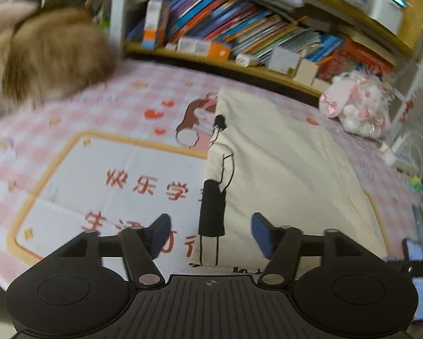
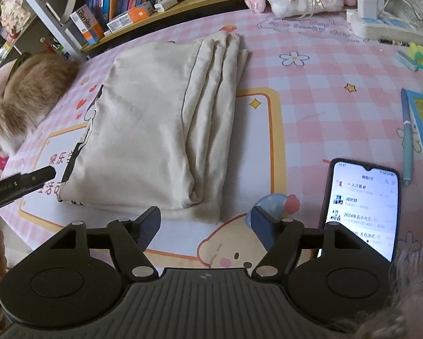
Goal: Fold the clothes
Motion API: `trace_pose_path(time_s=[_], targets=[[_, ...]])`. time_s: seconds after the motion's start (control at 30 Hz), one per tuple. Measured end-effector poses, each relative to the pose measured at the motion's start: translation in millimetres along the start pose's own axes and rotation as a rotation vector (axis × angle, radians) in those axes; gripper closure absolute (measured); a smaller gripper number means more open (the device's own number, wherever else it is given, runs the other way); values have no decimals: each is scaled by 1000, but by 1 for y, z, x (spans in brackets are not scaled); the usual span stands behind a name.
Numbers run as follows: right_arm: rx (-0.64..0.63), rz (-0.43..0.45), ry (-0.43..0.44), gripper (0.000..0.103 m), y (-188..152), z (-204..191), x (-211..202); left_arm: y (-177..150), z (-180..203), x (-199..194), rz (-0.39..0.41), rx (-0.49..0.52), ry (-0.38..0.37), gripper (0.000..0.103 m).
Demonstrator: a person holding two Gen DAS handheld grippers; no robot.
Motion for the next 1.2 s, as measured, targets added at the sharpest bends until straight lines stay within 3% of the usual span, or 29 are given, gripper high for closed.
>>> trace_pose_path(time_s=[0.1, 0.3, 0.5, 0.7, 0.8, 0.87, 1.0, 1.2], targets=[[26, -2, 7, 35, -1, 1, 1, 1, 9, -6, 59, 78, 43, 19], [115, 13, 23, 35, -1, 8, -3, -5, 24, -12, 109, 210, 87, 7], [268, 10, 82, 37, -2, 18, -1, -13, 40, -13, 89, 305, 71, 7], [332, 10, 138, 51, 5, 16, 8, -18, 54, -21, 117, 349, 9, 7], [395, 22, 169, 60, 10, 16, 17, -23, 64, -23, 159, 417, -9, 7], [412, 29, 186, 83, 13, 15, 18, -26, 73, -24, 184, 466, -42, 7], [424, 52, 244, 85, 22, 8, 10, -34, 87, -23, 220, 561, -61, 7], [392, 99, 348, 86, 46, -12, -11, -45, 113, -6, 236, 716, -32, 10]])
Point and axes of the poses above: each gripper's, at about its wrist camera, not at the fingertips, and x roughly the way its jaws point, z to its right, y to its top, the point moved 10 cm from there along x, roughly the way its jaws point, and after that the axes turned 14 degrees about y, right-handed, at the moved point
